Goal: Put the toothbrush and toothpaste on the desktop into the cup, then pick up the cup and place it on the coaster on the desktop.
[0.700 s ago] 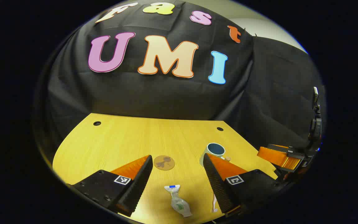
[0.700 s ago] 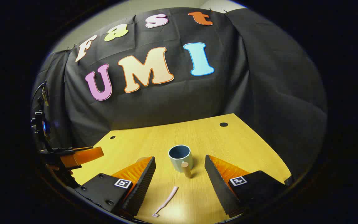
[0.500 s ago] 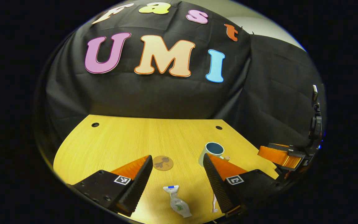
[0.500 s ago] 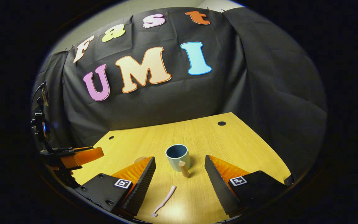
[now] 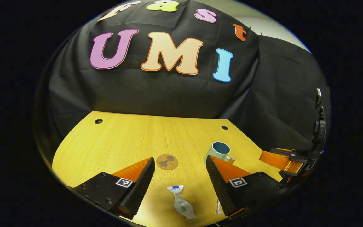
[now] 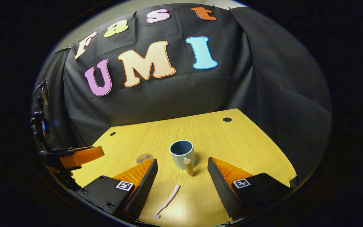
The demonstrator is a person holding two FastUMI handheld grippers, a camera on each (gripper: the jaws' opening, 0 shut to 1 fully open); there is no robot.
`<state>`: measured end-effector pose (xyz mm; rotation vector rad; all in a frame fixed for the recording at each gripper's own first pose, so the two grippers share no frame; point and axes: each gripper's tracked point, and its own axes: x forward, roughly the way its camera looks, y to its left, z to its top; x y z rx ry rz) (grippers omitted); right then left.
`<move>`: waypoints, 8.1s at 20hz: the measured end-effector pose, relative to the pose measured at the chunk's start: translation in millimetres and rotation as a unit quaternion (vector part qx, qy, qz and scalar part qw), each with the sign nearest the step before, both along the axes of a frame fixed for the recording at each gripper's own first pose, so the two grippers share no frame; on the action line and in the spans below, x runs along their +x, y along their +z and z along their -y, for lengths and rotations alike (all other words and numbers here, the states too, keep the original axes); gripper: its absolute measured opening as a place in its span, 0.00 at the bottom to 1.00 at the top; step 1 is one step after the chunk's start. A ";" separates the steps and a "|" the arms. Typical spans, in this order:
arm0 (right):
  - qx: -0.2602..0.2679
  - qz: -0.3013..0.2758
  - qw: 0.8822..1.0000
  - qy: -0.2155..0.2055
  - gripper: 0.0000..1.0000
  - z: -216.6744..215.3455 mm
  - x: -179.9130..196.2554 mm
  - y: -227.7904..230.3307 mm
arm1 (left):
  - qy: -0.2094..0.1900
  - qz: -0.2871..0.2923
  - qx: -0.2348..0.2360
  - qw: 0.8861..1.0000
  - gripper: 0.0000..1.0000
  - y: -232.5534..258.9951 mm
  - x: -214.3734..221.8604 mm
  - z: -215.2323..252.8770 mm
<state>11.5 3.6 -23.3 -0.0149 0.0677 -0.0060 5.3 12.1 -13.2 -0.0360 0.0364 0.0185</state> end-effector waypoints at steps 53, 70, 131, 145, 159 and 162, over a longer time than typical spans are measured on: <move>-0.019 -0.403 0.908 -0.109 0.13 -13.0 61.9 -198.5 | 0.079 -0.102 -0.043 0.991 0.95 -62.3 -11.5 -93.8; 0.046 -0.355 0.928 -0.101 0.04 10.0 27.2 -165.6 | 0.029 -0.307 -0.096 0.946 0.95 -148.2 12.8 -13.9; 0.052 0.167 0.985 -0.007 0.06 3.6 176.9 69.0 | -0.225 0.094 0.039 0.969 0.02 65.1 167.0 96.4; 0.042 0.159 0.983 -0.084 0.98 79.2 104.9 48.8 | -0.265 0.124 0.028 0.956 0.02 61.3 186.5 152.5; 0.025 0.130 0.988 -0.075 0.94 86.4 70.4 43.3 | -0.252 0.142 0.048 0.956 0.94 45.8 167.7 145.3; 0.018 0.117 0.992 -0.052 0.98 72.5 72.4 44.1 | -0.222 0.165 0.054 0.959 0.94 70.3 152.5 122.3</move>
